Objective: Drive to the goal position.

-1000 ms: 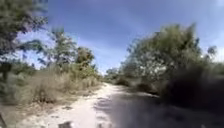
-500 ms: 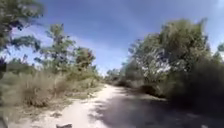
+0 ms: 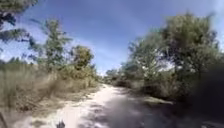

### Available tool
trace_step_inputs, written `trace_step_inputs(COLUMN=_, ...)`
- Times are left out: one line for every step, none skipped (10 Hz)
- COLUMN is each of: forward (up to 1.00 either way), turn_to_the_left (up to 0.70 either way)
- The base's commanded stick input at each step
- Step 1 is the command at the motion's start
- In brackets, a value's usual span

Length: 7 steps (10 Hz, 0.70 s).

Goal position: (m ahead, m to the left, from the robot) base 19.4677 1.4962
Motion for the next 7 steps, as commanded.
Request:
trace_step_inputs(forward=0.7, turn_to_the_left=0.0)
trace_step_inputs(forward=0.7, turn_to_the_left=0.0)
trace_step_inputs(forward=0.7, turn_to_the_left=0.0)
trace_step_inputs(forward=0.7, turn_to_the_left=0.0)
trace_step_inputs(forward=0.7, turn_to_the_left=-0.15)
trace_step_inputs(forward=0.7, turn_to_the_left=-0.26)
trace_step_inputs(forward=0.7, turn_to_the_left=-0.33)
